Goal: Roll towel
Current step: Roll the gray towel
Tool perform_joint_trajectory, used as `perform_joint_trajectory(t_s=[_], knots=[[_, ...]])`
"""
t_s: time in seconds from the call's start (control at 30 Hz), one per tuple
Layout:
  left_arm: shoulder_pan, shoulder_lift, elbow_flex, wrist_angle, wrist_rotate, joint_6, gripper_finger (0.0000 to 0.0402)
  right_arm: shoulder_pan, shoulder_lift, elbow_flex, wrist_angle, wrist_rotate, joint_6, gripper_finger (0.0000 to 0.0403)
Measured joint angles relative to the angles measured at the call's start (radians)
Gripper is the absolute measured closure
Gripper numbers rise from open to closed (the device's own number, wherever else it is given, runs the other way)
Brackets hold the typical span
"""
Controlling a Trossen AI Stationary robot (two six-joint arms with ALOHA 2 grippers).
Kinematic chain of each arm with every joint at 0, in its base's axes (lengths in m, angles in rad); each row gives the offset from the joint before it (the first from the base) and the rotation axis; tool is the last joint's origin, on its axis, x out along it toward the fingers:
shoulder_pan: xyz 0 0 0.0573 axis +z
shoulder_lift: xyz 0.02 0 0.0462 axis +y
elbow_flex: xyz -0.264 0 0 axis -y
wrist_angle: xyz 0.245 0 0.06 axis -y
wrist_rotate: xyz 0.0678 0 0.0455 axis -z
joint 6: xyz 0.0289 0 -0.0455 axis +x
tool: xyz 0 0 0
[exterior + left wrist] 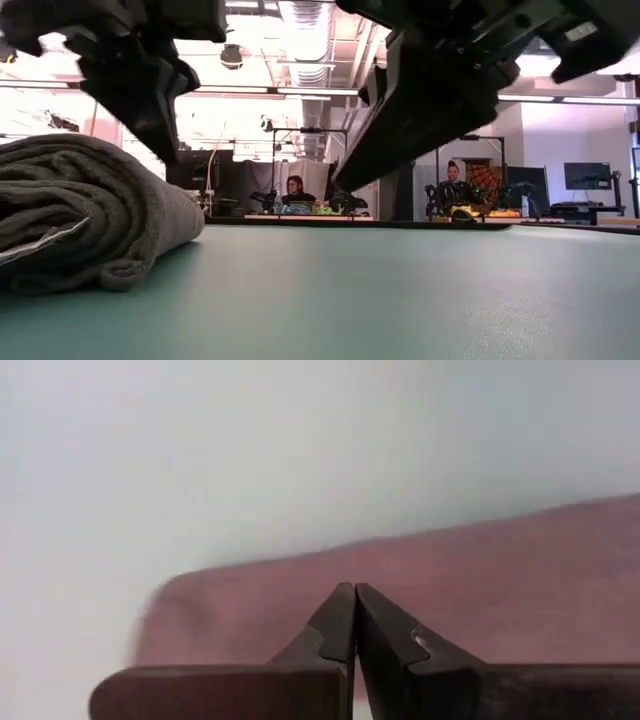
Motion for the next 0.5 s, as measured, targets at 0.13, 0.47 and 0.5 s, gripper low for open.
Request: perform_joint_trajectory(t_s=[0.13, 0.47, 0.5], knots=[[0.047, -0.005, -0.002, -0.055, -0.011, 0.033, 0.0402, -0.006, -0.005, 0.000, 0.012, 0.001, -0.010, 0.0339], [0.103, -0.006, -0.026, -0.086, 0.043, 0.063, 0.0401, -0.019, 0.012, 0.002, 0.479, -0.044, -0.228, 0.0342], [0.103, -0.006, -0.026, -0.087, 0.041, 0.062, 0.0401, -0.030, 0.016, 0.002, 0.518, -0.045, -0.247, 0.0343]])
